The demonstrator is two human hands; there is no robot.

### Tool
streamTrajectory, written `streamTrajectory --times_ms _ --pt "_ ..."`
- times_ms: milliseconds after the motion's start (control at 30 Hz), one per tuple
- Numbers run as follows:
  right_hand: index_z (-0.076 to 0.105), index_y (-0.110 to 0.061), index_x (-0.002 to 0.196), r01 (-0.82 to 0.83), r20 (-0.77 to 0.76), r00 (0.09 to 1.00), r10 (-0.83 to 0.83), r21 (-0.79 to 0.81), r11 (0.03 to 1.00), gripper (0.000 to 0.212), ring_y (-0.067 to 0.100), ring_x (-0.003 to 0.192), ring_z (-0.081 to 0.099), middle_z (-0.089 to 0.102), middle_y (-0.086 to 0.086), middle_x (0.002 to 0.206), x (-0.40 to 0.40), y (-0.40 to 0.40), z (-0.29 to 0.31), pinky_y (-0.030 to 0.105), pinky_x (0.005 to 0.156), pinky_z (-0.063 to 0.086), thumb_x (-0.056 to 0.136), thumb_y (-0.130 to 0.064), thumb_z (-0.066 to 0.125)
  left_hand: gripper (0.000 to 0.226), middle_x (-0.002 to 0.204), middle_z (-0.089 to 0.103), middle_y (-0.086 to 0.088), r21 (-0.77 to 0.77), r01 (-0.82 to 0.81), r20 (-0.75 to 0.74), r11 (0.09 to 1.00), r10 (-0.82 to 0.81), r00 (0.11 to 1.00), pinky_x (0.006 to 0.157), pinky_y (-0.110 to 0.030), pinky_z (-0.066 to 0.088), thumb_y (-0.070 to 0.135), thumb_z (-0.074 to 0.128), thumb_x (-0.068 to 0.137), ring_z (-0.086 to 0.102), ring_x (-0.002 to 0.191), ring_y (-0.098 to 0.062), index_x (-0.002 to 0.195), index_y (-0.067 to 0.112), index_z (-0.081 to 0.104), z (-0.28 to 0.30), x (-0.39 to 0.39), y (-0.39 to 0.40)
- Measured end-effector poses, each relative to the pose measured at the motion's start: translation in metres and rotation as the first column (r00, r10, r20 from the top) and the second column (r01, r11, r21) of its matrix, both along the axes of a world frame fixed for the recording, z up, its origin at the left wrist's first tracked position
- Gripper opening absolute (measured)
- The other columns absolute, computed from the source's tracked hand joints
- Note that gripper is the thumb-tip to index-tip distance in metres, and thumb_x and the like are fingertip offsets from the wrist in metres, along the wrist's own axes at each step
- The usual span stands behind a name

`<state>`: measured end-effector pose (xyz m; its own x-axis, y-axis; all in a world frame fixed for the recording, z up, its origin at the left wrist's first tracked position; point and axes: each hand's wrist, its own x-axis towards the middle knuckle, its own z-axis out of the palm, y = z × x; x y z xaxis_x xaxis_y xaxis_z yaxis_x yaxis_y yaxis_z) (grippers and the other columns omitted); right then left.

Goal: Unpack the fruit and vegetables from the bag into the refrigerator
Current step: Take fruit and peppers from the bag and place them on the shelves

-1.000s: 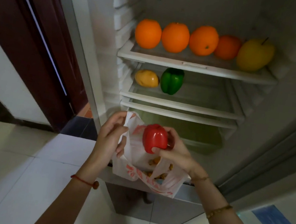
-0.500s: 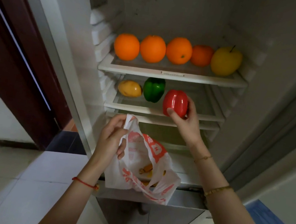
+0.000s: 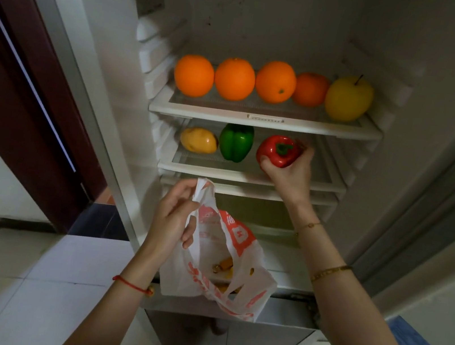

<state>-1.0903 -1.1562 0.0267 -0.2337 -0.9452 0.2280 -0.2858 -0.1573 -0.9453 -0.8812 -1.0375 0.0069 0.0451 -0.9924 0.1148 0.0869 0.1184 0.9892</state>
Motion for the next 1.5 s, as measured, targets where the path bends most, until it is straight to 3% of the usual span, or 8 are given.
streamTrajectory --times_ms 333,567,733,833,933,1067,1233,1500 --pt "0.045 -0.013 0.133 0.018 -0.101 0.995 -0.017 0.013 1.0 0.075 0.023 0.12 0.053 0.052 0.009 0.133 0.008 -0.04 -0.01 0.027 0.096 0.046 0.071 -0.029 0.085 0.031 0.079 0.061 -0.012 -0.001 0.009 0.009 1.0 -0.009 1.0 0.032 -0.019 0.031 0.006 0.043 0.095 0.035 0.031 -0.01 0.122 0.014 0.055 -0.001 -0.004 -0.001" --pt "0.033 -0.015 0.144 0.067 -0.102 0.993 -0.065 0.009 0.998 0.096 0.023 0.129 0.045 0.041 0.009 0.143 0.008 -0.035 -0.017 0.03 0.103 0.042 0.067 -0.037 0.087 0.033 0.088 0.067 -0.005 0.005 0.027 0.005 1.0 -0.027 1.0 0.032 -0.019 0.031 0.018 0.047 0.086 0.035 0.032 -0.011 0.117 0.017 0.058 -0.003 0.002 0.005" --pt "0.054 -0.013 0.114 0.225 -0.188 0.935 -0.302 -0.343 0.912 0.036 0.017 0.111 0.051 0.055 0.005 0.116 0.012 0.025 -0.025 0.029 0.095 0.041 0.087 -0.03 0.068 0.035 0.068 0.066 0.005 -0.007 0.052 0.01 0.999 -0.052 0.999 0.03 -0.018 0.031 0.009 0.042 0.089 0.033 0.03 -0.008 0.121 0.01 0.055 -0.003 0.007 0.016" --pt "0.059 -0.01 0.09 -0.063 -0.191 0.981 -0.024 -0.434 0.899 0.001 0.013 0.08 0.058 0.062 0.004 0.088 0.016 0.055 -0.039 0.032 0.072 0.05 0.089 -0.009 0.059 0.035 0.069 0.066 0.004 -0.016 0.071 0.024 0.997 -0.07 0.997 0.03 -0.019 0.029 0.01 0.042 0.087 0.031 0.03 -0.009 0.119 0.012 0.056 -0.002 0.009 0.024" --pt "0.067 -0.017 0.084 -0.427 -0.366 0.863 0.348 -0.161 0.89 0.016 0.015 0.071 0.066 0.069 0.0 0.081 0.019 0.078 -0.057 0.039 0.065 0.055 0.091 -0.014 0.053 0.038 0.063 0.065 0.005 0.003 0.096 0.036 0.995 -0.096 0.995 0.031 -0.021 0.027 0.011 0.042 0.086 0.029 0.029 -0.01 0.122 0.009 0.054 -0.002 0.01 0.034" --pt "0.071 -0.031 0.101 -0.624 -0.384 0.58 0.719 0.359 0.694 0.023 0.017 0.094 0.067 0.072 -0.002 0.105 0.032 0.095 -0.092 0.036 0.087 0.056 0.095 -0.017 0.054 0.039 0.074 0.069 0.005 0.017 0.125 0.062 0.992 -0.125 0.99 0.031 -0.02 0.028 0.012 0.043 0.087 0.029 0.029 -0.01 0.125 0.009 0.052 -0.008 0.013 0.051" --pt "0.059 -0.014 0.125 -0.447 -0.504 0.378 0.777 0.635 0.629 0.029 0.023 0.11 0.059 0.061 0.003 0.124 0.041 0.091 -0.142 0.025 0.093 0.047 0.101 -0.022 0.046 0.038 0.096 0.066 -0.018 0.062 0.078 0.084 0.995 -0.083 0.993 0.033 -0.019 0.03 0.016 0.046 0.088 0.029 0.031 -0.016 0.125 0.011 0.053 -0.015 0.016 0.062" --pt "0.057 -0.025 0.127 -0.254 -0.661 0.336 0.671 0.623 0.74 0.033 0.015 0.11 0.055 0.057 -0.005 0.129 0.02 0.077 -0.203 0.022 0.091 0.046 0.094 -0.028 0.058 0.031 0.075 0.063 -0.019 0.072 0.07 0.115 0.995 -0.078 0.99 0.035 -0.018 0.031 0.005 0.042 0.095 0.03 0.032 -0.014 0.122 0.014 0.055 -0.02 0.017 0.076"
